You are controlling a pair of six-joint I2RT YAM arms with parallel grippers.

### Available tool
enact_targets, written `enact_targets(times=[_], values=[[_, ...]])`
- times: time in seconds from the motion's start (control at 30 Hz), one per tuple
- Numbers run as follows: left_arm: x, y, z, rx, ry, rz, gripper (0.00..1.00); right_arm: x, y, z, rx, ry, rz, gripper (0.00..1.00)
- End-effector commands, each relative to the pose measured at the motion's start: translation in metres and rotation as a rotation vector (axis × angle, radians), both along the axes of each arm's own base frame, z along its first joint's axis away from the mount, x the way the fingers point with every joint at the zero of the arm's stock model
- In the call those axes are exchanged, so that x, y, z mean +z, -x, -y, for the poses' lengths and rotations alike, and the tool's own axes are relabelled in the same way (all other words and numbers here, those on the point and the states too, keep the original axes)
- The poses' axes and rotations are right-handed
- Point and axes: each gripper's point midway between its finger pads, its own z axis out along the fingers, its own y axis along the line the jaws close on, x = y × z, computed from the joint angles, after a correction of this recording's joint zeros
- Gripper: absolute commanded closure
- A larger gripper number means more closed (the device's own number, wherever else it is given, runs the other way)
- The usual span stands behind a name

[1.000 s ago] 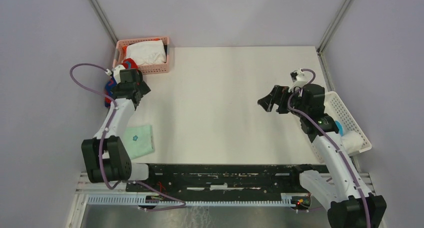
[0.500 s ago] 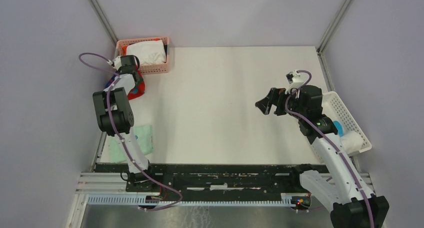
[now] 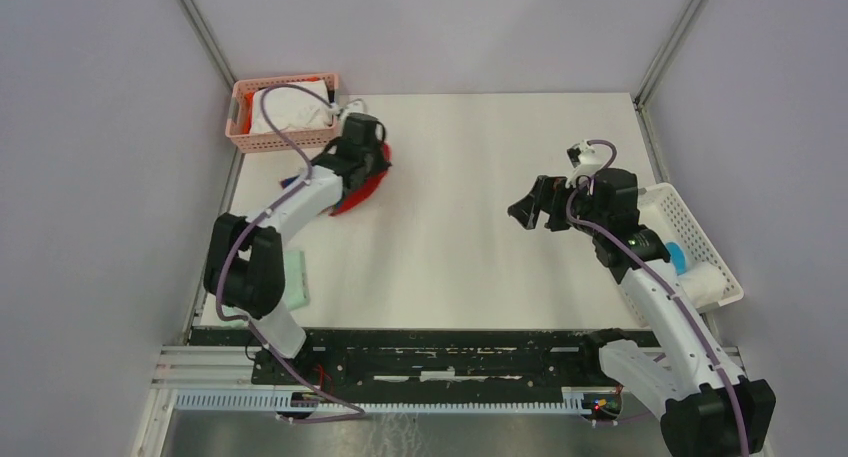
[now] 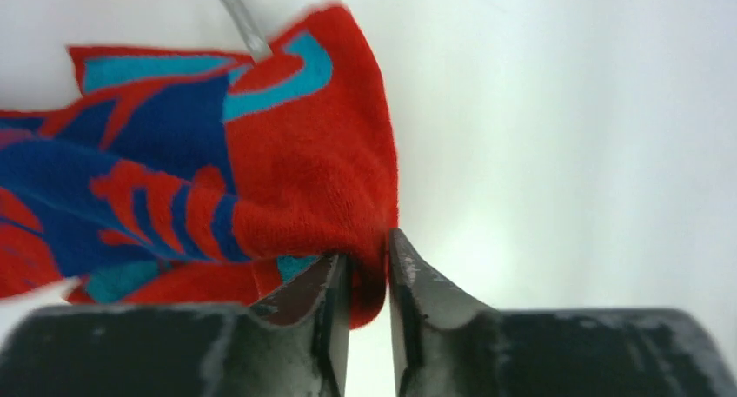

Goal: Roll the towels
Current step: Move the towel to the center of the board, then flatten out the towel at the center of the board.

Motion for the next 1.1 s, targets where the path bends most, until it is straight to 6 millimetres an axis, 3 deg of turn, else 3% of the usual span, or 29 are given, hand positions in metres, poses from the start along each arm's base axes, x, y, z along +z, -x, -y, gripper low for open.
enact_targets(times=[0.0,0.1,0.17,0.27,0.37,0.5,0.57,0.7,0.87,1.07], values=[[0.023,0.048,0.117,-0.231,0.096,0.032,0.65,0.013,-0.005,-0.008,0.034,-0.012,0.029,0.0],[0.027,0.077,0.155,-0.338,0.11,0.025,0.45,0.008,-0.006,-0.009,0.038,0.0,0.007,0.0],[0.03,0.09,0.166,-0.382,0.132,0.018,0.38,0.003,-0.007,-0.01,0.039,0.007,-0.011,0.0],[0.035,0.104,0.16,-0.39,0.154,0.025,0.34,-0.009,-0.007,-0.012,0.045,0.032,-0.051,0.01],[0.03,0.108,0.133,-0.34,0.105,0.039,0.29,-0.021,-0.009,-0.017,0.052,0.058,-0.079,0.02],[0.008,0.092,0.095,-0.286,0.206,-0.008,0.27,-0.039,-0.014,-0.024,0.06,0.109,-0.116,0.04],[-0.001,0.079,0.091,-0.303,0.272,-0.023,0.28,-0.043,-0.015,-0.03,0.073,0.112,-0.126,0.05],[-0.019,0.057,0.101,-0.384,0.311,-0.044,0.29,-0.047,-0.016,-0.037,0.087,0.124,-0.13,0.05],[-0.047,0.038,0.099,-0.412,0.42,-0.074,0.3,-0.049,-0.014,-0.038,0.094,0.136,-0.128,0.05],[-0.068,0.031,0.112,-0.482,0.538,-0.098,0.3,-0.052,-0.014,-0.04,0.101,0.134,-0.13,0.06]])
